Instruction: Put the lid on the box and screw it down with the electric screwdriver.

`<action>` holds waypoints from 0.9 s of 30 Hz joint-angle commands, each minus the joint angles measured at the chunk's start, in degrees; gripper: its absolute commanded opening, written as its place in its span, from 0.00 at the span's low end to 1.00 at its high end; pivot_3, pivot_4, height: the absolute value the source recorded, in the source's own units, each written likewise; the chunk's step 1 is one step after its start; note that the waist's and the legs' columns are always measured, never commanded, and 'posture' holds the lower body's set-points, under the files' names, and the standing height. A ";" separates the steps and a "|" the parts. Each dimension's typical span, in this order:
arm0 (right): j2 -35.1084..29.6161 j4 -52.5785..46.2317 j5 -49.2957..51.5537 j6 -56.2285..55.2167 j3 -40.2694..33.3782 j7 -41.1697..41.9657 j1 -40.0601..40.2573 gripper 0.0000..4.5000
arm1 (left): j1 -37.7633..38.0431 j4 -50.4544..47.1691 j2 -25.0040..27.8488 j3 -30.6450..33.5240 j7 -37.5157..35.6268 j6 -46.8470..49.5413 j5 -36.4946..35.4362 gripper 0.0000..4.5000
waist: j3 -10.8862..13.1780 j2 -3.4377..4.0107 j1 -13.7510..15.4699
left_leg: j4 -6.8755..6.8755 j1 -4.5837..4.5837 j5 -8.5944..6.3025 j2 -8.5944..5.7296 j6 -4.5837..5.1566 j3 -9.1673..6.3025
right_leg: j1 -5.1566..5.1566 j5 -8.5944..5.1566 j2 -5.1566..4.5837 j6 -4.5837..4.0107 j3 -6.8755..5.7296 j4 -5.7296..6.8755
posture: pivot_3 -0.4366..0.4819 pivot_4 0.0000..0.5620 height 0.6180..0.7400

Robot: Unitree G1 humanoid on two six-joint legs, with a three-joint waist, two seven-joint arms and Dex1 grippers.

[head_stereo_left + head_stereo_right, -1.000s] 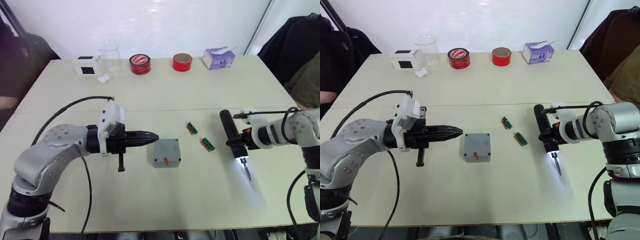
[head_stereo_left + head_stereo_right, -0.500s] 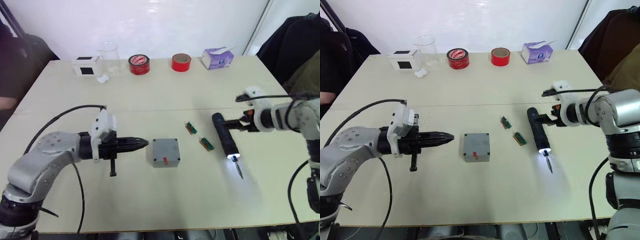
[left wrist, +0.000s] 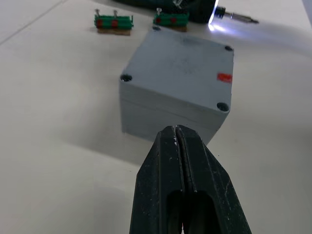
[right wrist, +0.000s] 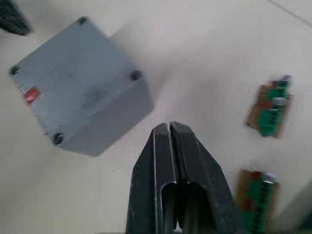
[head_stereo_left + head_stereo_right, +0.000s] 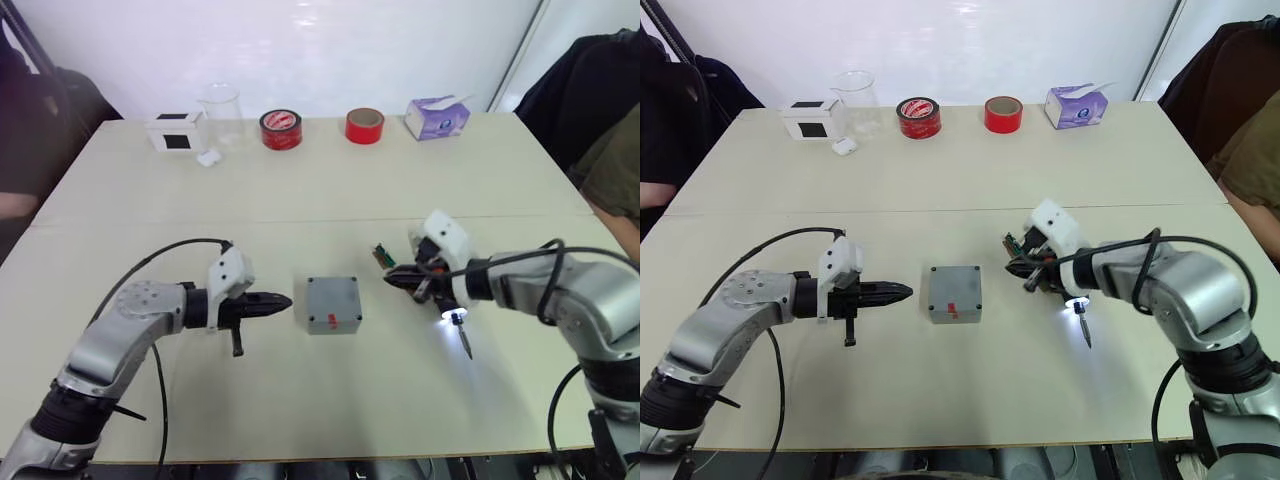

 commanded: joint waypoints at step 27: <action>-1.07 -2.71 -6.26 -7.66 3.98 4.11 2.46 0.01 | -3.24 4.81 -1.93 -1.07 -4.61 -4.95 6.73 0.00 | 0.00 0.00 -0.25 | 0.57 -0.05 -0.04 0.02 0.08 -0.04 | 0.05 0.01 0.03 0.01 -0.03 0.32 | 0.48 0.27 1.00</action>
